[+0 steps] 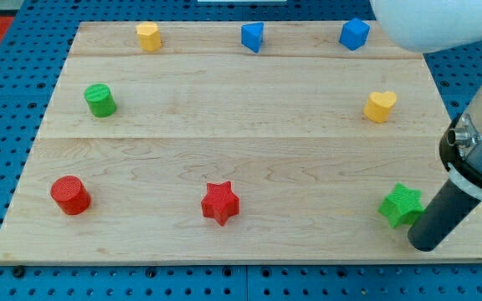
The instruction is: Push yellow heart slightly left
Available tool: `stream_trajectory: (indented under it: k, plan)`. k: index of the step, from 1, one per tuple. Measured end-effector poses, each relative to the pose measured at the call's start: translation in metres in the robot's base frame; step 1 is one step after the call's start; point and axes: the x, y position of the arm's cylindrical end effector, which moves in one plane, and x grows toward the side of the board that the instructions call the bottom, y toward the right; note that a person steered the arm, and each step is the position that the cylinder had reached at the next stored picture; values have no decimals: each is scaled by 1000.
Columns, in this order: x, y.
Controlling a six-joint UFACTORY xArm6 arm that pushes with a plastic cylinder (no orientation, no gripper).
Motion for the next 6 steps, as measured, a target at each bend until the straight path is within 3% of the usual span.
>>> stream_trajectory:
  k: [2, 3, 4, 6]
  plan:
    - [-52, 2]
    - [-83, -23]
    - [-84, 42]
    - [-204, 47]
